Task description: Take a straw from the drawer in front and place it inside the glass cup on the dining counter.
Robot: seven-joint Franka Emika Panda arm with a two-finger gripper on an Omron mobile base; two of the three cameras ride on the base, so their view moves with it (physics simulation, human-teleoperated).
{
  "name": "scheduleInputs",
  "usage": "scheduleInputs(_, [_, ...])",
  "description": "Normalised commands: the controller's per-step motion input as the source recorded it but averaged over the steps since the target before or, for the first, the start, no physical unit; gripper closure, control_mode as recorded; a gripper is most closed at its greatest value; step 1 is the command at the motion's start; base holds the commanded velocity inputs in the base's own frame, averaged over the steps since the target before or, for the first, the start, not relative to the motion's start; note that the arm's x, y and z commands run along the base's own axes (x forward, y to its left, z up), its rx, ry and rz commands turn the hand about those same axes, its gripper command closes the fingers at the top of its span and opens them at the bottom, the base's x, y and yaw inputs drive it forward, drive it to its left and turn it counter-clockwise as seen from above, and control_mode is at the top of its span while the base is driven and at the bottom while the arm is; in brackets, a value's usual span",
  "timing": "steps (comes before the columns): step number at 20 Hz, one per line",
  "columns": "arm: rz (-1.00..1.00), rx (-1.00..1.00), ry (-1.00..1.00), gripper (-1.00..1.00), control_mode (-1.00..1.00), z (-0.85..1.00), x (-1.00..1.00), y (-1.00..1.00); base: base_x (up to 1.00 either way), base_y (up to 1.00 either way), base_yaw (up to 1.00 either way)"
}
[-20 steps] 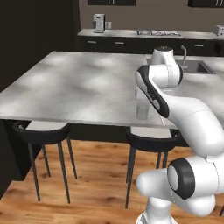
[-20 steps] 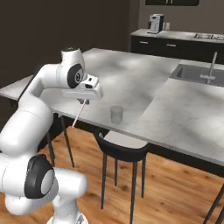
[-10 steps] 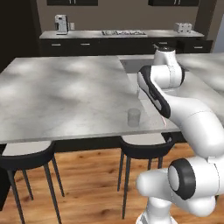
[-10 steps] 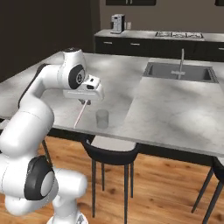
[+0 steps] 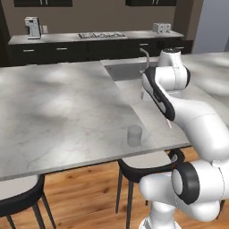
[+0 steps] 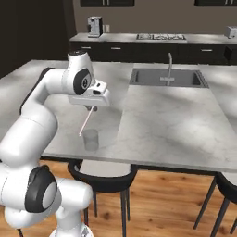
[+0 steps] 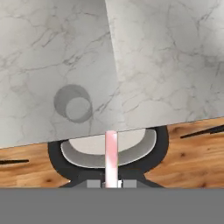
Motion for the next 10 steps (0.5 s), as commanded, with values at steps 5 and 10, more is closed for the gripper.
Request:
scheduleInputs(5, [0.00, 0.00, 0.00, 1.00, 1.00, 0.00, 0.00, 0.00, 0.72, 0.23, -0.10])
scheduleInputs(10, [0.00, 0.00, 0.00, 1.00, 1.00, 0.00, 0.00, 0.00, 0.47, 0.24, 0.00])
